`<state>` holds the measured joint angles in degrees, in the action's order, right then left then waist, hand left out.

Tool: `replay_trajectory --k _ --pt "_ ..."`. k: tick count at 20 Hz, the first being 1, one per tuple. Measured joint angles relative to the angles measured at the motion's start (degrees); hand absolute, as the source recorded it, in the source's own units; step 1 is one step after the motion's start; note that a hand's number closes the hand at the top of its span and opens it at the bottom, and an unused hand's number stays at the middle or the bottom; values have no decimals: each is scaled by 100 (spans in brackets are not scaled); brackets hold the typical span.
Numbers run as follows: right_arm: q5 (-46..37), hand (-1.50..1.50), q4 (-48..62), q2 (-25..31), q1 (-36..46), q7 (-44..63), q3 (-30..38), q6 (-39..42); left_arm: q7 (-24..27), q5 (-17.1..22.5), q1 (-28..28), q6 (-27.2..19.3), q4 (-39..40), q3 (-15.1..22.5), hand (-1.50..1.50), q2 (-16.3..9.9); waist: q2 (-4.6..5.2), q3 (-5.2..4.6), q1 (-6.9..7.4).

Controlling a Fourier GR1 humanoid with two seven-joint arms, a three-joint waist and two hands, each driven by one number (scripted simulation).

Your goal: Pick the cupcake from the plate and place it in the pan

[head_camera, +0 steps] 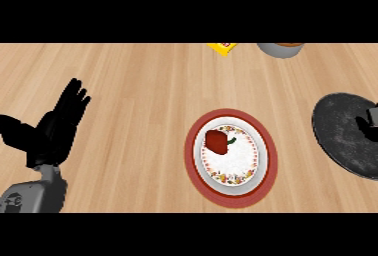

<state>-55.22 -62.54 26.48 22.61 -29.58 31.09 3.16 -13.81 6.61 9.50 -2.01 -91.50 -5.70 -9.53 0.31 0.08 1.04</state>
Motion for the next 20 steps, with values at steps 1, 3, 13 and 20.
replay_trajectory --k 1,3,13,20 --pt "-35 150 378 78 121 -115 -4 -162 37 8 -24 34 6 -15 0 -16 2 1 4" --pt "-248 150 808 109 244 -89 -151 -420 29 5 -29 23 5 -16 0 7 -1 -1 -2" --pt "-213 -150 3406 597 948 -156 146 -605 0 -1 54 46 50 -56 0 -15 27 8 49" --pt "629 -150 4119 939 1179 -1030 799 -180 54 -68 94 -28 107 -52 0 43 18 11 9"
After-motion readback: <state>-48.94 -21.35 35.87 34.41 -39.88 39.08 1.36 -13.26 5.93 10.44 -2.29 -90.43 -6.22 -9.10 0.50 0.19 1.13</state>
